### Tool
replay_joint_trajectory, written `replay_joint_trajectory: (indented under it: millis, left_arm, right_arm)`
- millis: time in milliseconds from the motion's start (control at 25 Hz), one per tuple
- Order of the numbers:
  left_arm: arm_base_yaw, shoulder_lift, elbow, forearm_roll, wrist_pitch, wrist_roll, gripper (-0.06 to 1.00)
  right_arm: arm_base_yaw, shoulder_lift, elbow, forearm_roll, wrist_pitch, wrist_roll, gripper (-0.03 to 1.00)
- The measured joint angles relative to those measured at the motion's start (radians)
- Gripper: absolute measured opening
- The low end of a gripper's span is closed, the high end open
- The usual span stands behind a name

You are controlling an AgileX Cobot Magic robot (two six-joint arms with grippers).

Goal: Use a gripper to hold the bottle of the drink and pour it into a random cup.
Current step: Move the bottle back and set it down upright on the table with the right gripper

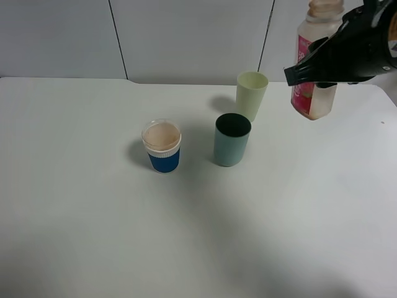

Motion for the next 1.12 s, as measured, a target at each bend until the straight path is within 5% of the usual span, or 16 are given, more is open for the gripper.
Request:
replay_joint_trajectory:
  millis: [200, 400, 960, 1120]
  left_arm:
    - [0.000, 0.000, 0.000, 0.000, 0.000, 0.000, 0.93]
    - [0.000, 0.000, 0.000, 0.000, 0.000, 0.000, 0.93]
    - [0.000, 0.000, 0.000, 0.000, 0.000, 0.000, 0.93]
    - [0.000, 0.000, 0.000, 0.000, 0.000, 0.000, 0.93]
  right_arm:
    - [-0.103, 0.000, 0.001, 0.303, -0.127, -0.305, 0.38]
    - [-0.205, -0.001, 0.063, 0.500, -0.303, -0.504, 0.38]
    - [-0.330, -0.001, 0.322, 0.520, -0.709, -0.546, 0.38]
    - [-0.355, 0.039, 0.334, 0.600, -0.738, -0.575, 0.38]
